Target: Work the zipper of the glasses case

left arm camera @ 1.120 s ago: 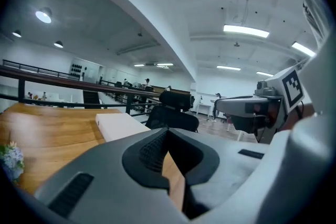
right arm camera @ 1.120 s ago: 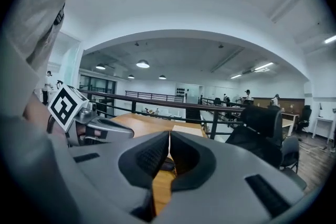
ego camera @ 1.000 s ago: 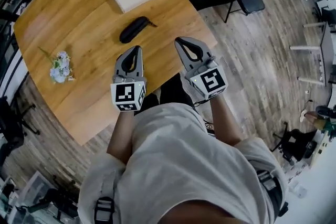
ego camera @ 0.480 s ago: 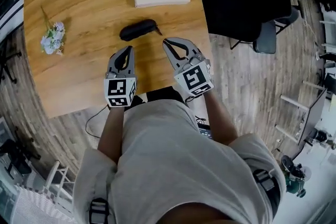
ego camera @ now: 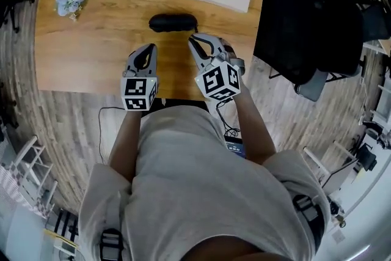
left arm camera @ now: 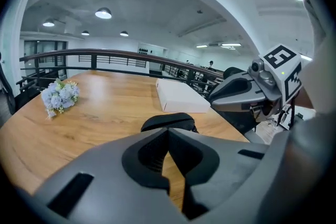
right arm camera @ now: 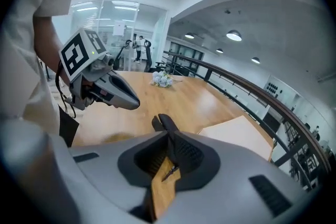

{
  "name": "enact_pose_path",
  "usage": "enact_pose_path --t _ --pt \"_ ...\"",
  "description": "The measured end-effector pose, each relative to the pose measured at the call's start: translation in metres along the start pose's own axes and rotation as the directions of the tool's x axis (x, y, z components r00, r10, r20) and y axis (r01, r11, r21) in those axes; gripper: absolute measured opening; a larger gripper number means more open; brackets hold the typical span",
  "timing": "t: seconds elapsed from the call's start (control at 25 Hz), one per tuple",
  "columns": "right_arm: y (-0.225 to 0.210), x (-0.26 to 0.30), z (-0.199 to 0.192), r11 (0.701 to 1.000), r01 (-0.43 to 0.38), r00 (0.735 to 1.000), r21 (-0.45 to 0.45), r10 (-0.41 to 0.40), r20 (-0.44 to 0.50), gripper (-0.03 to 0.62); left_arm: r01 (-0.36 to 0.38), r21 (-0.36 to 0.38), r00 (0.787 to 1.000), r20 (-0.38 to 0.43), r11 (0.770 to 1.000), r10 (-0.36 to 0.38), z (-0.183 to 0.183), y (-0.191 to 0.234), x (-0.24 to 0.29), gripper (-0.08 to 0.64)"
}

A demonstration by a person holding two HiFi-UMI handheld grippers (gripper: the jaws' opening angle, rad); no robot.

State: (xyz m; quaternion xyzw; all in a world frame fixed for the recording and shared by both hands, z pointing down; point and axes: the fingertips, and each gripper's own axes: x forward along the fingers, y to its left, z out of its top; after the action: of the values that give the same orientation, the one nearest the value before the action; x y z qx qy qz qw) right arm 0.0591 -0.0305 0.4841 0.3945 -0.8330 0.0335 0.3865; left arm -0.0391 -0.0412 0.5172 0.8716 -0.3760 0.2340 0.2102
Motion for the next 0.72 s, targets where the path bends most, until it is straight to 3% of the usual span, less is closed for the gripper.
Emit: enact_pose_path --t 0.16,0.24,0.48,0.72 --pt "0.002 0.019 0.000 0.996 -0.042 0.999 -0.081 0.041 -0.016 0.059 -0.067 -0.057 0.998 0.002 0.996 0.067 -0.007 0.014 -0.006 0.021" --pt "0.005 0.030 -0.001 0.989 -0.074 0.997 -0.131 0.069 -0.043 0.180 -0.098 -0.076 0.995 -0.004 0.992 0.098 -0.012 0.021 -0.010 0.021" --pt "0.013 0.069 -0.007 0.942 -0.159 0.983 -0.296 0.123 -0.136 0.235 -0.174 -0.149 0.985 -0.033 0.973 0.171 -0.037 0.042 -0.025 0.021" --pt "0.021 0.098 -0.014 0.885 -0.221 0.967 -0.411 0.143 -0.213 0.295 -0.199 -0.168 0.980 -0.045 0.965 0.194 -0.048 0.052 -0.035 0.021"
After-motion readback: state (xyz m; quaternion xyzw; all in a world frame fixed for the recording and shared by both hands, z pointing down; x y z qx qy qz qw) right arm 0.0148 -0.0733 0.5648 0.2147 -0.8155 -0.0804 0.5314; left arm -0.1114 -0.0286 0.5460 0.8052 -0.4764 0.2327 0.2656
